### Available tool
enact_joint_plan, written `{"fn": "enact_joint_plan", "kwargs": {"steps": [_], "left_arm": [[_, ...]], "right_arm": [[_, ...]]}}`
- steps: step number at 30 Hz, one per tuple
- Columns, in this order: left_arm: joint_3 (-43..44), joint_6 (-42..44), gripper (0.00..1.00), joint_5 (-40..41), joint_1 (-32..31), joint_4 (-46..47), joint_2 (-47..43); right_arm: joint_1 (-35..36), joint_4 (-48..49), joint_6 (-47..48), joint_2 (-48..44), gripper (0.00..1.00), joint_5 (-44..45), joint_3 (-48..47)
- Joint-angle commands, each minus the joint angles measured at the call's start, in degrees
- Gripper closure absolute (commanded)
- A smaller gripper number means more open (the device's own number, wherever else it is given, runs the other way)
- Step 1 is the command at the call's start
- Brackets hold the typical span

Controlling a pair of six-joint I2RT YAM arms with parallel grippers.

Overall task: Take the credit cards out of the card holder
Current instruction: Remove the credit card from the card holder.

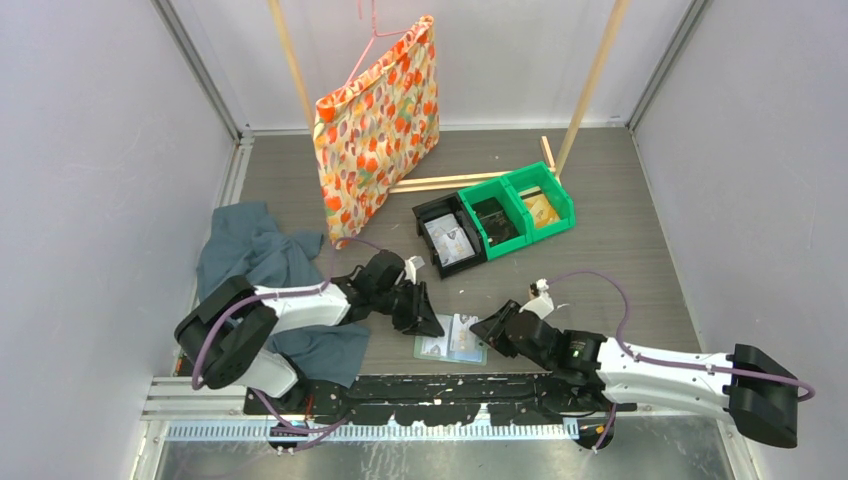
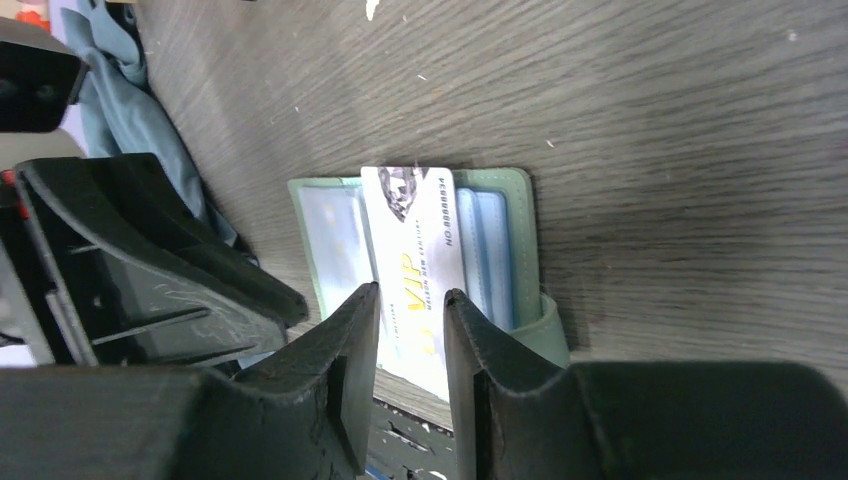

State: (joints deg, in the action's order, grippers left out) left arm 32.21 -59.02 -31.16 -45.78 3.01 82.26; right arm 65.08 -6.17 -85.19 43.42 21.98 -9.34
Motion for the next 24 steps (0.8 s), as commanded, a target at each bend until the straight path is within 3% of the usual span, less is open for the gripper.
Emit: {"fn": "enact_joint_plan", "kwargs": {"steps": [1,18,24], "left_arm": [[0.7,-4.1,0.74,-3.0,-0.3,10.8,3.6],[1.1,-6.1,0.70,-4.2,-1.1,17.6,12.3],[1.0,-6.1,0.70,-4.2,-1.2,18.2,14.5]], "right_arm": [[-0.7,5.8,1.0,0.4,0.66,-0.2,0.0],[-1.8,6.0,-0.8,1.3,0.66,-1.3,3.1],[-1.9,11.1,-0.6,4.2,0.66,-2.5,3.7]]}}
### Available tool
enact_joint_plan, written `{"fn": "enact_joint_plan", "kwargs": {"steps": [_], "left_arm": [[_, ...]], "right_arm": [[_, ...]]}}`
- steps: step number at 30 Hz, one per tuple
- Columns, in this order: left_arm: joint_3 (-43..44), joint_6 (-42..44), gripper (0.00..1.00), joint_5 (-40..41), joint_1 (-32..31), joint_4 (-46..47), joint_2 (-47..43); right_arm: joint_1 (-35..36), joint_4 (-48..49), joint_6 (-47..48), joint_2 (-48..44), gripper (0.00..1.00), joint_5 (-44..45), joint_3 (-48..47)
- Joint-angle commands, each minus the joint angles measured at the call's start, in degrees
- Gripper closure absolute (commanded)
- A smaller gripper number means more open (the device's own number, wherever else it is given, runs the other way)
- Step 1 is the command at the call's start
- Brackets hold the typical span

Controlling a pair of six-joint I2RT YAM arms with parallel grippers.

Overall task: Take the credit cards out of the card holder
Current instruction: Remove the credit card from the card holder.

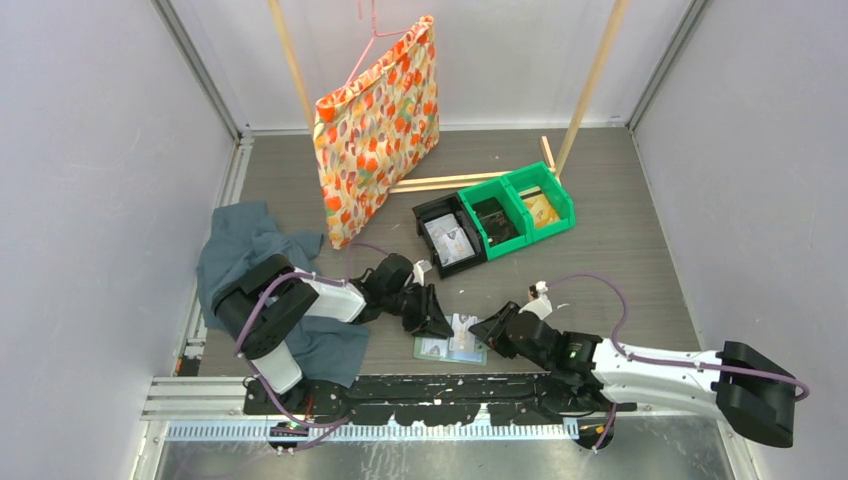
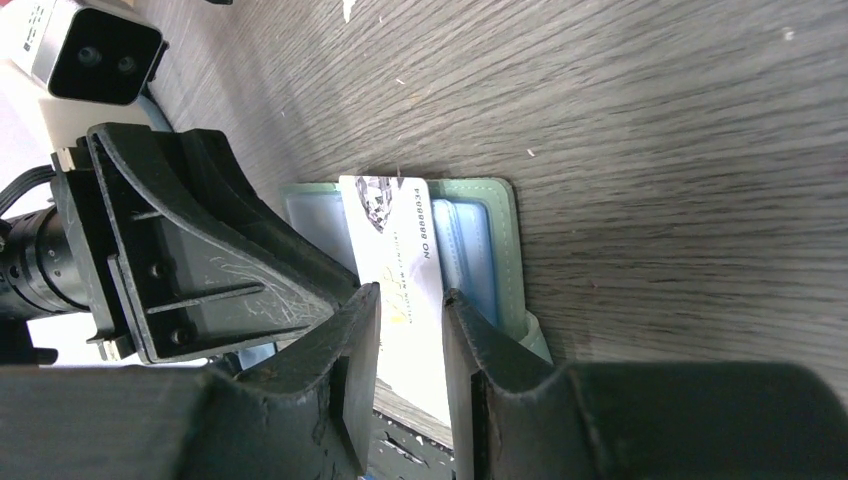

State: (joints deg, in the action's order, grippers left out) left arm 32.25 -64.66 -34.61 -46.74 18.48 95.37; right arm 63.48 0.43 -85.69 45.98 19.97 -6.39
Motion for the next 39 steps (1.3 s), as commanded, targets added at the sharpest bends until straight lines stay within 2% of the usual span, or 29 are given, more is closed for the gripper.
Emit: {"fn": "enact_joint_plan", "kwargs": {"steps": [1,9,18,21,23,27,30,33,36,39], "left_arm": [[0.9,-0.4,0.70,-0.7,-0.3,2.9,1.8],[1.0,-0.7,0.74,-1.3,-0.3,5.1,5.6],[1.8,-2.8,0.89,-2.7,-0.3,8.1,6.0],[1.8,-3.6,0.99,-3.1,-0.3,7.5,4.5],[1.7,-3.2,0.99,-3.0,-0.2,5.0,2.2],[3.0,0.5,1.00,-1.5,0.3,-5.4,-5.1],[7.6,6.5,0.99,2.0,0.7,-21.0,-10.5],[14.7,12.5,0.99,4.9,1.6,-32.7,-13.5],[19.1,13.1,0.99,7.7,2.3,-35.3,-14.6],[25.3,13.4,1.00,12.5,3.1,-38.2,-12.7]], "right_arm": [[-0.3,5.1,0.0,2.1,0.66,-0.7,0.8],[-0.4,10.1,0.2,5.4,0.66,-2.3,1.2],[-0.3,8.3,-1.3,4.6,0.66,-2.3,2.3],[-0.3,7.4,-2.0,4.0,0.66,-2.5,2.9],[-0.4,5.2,-2.3,2.4,0.65,-2.5,2.6],[-0.3,-7.3,-1.7,-5.0,0.56,-1.2,-0.1],[-0.3,-19.0,0.0,-12.5,0.48,1.3,-3.9],[-0.3,-31.2,1.0,-20.2,0.46,5.1,-8.6],[-0.4,-42.7,1.1,-24.5,0.45,10.1,-13.7],[-0.4,-50.4,2.2,-25.1,0.45,14.4,-19.4]]}}
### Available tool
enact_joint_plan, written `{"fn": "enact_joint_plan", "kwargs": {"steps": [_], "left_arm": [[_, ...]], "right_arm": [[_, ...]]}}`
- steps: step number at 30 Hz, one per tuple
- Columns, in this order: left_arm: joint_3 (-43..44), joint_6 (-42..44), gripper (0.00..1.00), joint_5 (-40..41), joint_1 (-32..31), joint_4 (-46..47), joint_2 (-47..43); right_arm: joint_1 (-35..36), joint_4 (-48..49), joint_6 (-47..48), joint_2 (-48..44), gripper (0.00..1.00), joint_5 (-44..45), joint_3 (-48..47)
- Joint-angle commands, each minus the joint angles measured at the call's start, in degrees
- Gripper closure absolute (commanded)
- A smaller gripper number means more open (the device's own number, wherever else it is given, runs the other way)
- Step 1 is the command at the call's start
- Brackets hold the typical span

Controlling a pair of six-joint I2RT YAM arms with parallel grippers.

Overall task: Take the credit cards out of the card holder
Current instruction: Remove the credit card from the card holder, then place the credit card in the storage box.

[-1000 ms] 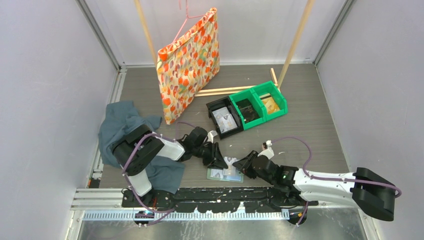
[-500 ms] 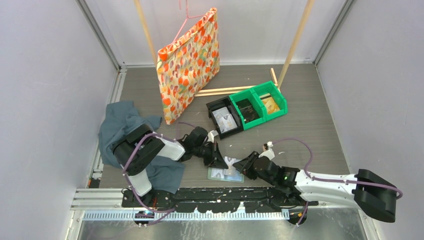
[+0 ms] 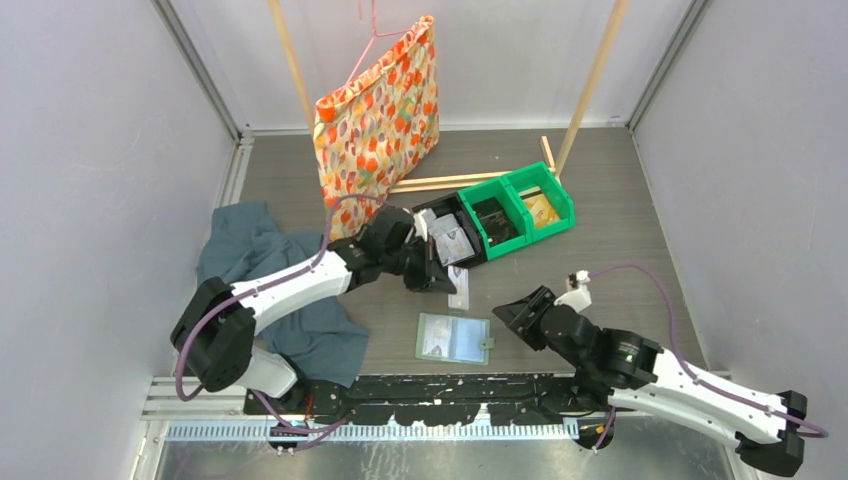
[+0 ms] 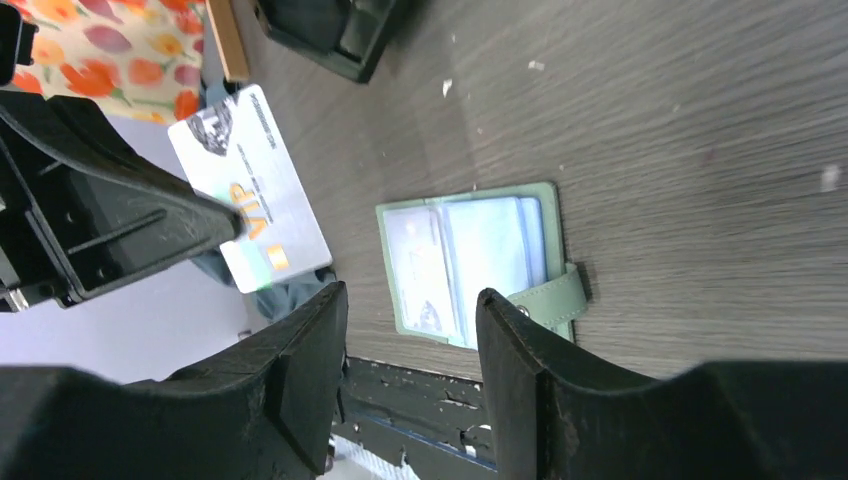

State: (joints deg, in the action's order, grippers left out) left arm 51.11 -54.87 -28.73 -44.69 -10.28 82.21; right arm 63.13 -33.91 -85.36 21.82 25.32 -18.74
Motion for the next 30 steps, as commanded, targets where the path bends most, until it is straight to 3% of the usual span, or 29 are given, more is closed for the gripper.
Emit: {"fn": "enact_joint_plan", "kwargs": {"steps": [1,4,10,15,21,30], "left_arm": [[9.2,4.5,1.00,8.7,1.3,-11.4,1.9],[19.5,10.9,0.99,13.3,2.4,-18.6,8.2],[45.1,32.1,0.99,11.0,7.4,-39.5,24.3],[51.0,39.1,0.99,8.5,10.7,-42.6,27.7],[64.9,54.2,0.99,8.3,11.4,-57.0,36.1],[69.8,71.4,1.00,4.5,9.1,-62.1,37.8]], "right_arm": [[0.0,-17.8,2.1,-0.2,0.45,10.0,-8.1],[0.0,-20.3,4.2,2.5,0.45,10.7,-12.5],[0.0,-21.5,7.1,4.1,0.45,10.8,-16.5],[0.0,-22.4,7.6,-0.2,0.45,10.9,-16.0],[0.0,-24.7,6.6,-4.7,0.45,10.7,-14.7],[0.0,-27.6,5.0,-8.9,0.45,10.1,-13.9]]}}
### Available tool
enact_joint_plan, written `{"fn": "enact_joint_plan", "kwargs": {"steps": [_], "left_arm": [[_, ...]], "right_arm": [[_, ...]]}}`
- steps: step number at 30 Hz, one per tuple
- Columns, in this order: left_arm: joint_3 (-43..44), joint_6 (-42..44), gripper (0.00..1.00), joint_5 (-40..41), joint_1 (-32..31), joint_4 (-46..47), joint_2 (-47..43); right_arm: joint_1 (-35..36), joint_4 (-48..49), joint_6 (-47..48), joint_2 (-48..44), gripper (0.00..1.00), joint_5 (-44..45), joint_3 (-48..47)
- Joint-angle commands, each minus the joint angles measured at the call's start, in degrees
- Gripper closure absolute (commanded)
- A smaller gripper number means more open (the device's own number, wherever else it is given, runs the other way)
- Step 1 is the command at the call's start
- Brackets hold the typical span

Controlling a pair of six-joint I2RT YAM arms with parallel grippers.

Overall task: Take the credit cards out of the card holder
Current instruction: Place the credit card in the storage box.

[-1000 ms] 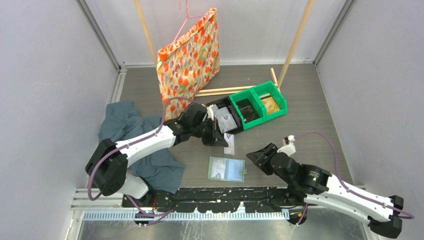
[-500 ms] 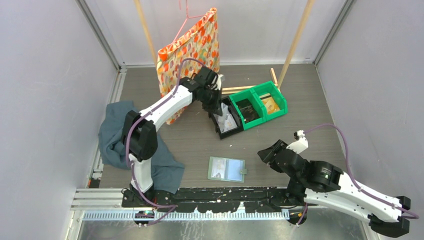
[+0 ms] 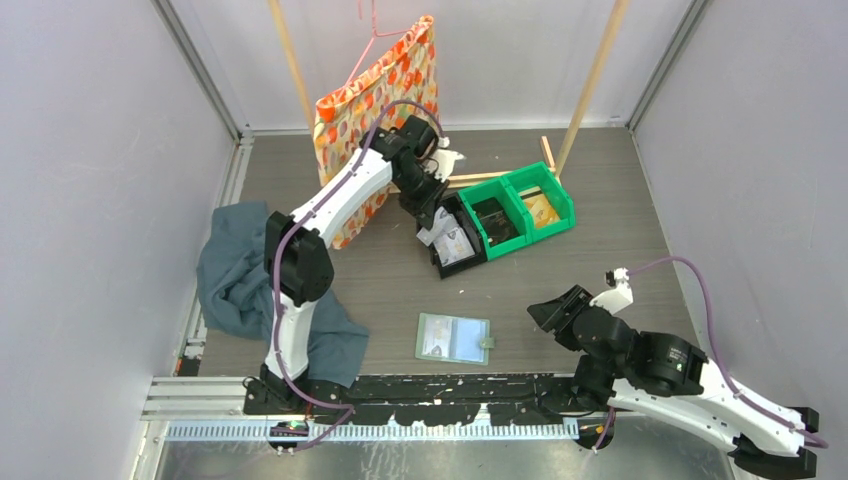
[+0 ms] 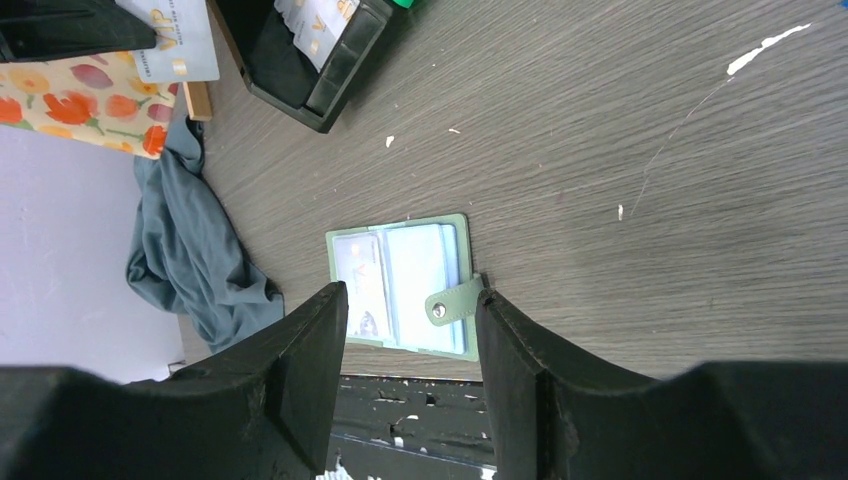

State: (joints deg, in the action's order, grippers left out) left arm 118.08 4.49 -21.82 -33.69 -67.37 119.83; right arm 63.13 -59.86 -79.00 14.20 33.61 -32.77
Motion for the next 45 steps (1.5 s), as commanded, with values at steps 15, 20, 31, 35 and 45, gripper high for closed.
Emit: {"fn": "enact_joint_plan", "kwargs": {"steps": [15,20,31,35,45], "left_arm": [[7.3,25.1,1.00,3.9,-8.2,-1.3,4.5],[19.6,26.6,1.00,5.3,-8.1,-12.4,13.8],[18.4,26.5,1.00,2.4,-7.0,-13.7,17.1],[18.2,24.9,0.97,5.6,-6.9,-11.7,18.2],[17.1,21.9,0.67,11.4,-7.0,-6.6,17.6]], "right_arm": [[0.0,-0.5,-3.7,-1.7,0.45,0.2,2.3],[0.0,-1.6,-4.1,-2.5,0.46,0.5,2.4],[0.0,-6.1,-5.6,-7.4,0.46,1.2,3.2],[0.0,-6.7,-6.2,-8.4,0.46,1.2,3.1],[0.0,-4.8,-6.1,-7.1,0.46,0.9,3.2]]}}
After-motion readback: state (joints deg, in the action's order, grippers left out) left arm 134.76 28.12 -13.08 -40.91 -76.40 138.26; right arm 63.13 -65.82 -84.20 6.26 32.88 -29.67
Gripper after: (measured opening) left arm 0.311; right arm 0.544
